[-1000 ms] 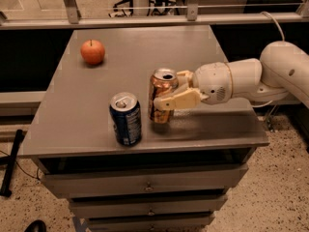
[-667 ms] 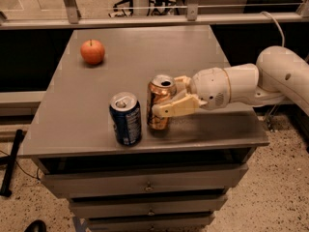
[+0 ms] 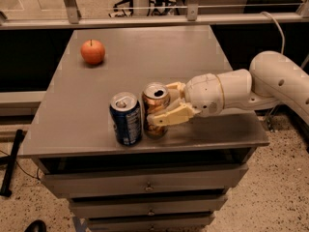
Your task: Move orange can near pepsi can
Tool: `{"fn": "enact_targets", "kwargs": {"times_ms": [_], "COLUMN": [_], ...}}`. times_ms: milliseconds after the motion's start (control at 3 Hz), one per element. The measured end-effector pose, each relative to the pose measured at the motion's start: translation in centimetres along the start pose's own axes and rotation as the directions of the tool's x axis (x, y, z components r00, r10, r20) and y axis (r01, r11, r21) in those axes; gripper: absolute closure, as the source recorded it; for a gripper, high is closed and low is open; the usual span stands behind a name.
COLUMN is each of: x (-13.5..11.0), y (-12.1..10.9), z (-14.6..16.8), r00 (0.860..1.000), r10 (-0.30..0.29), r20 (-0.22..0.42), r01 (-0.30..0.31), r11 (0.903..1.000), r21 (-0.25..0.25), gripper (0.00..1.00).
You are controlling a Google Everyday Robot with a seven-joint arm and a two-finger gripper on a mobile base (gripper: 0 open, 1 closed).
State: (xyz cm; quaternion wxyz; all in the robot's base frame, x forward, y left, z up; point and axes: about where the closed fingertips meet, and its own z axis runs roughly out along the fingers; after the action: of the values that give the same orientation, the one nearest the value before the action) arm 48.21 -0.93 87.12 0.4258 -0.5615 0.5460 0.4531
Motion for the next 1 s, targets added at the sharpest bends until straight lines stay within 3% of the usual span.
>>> {"fn": "enact_targets", "kwargs": {"times_ms": [667,1000], "x": [-0.06,-0.16], "y": [-0.06,-0.08], "z": [1.04,1.10], "r00": [0.998,0.997], "r10": [-0.065,-0.073], "r20": [-0.010,-0.009], "r01": [0.065,0.073], "r11": [0.9979,0.9973], "r21": [0.004,0.005], "gripper": [0.12,0.00]}}
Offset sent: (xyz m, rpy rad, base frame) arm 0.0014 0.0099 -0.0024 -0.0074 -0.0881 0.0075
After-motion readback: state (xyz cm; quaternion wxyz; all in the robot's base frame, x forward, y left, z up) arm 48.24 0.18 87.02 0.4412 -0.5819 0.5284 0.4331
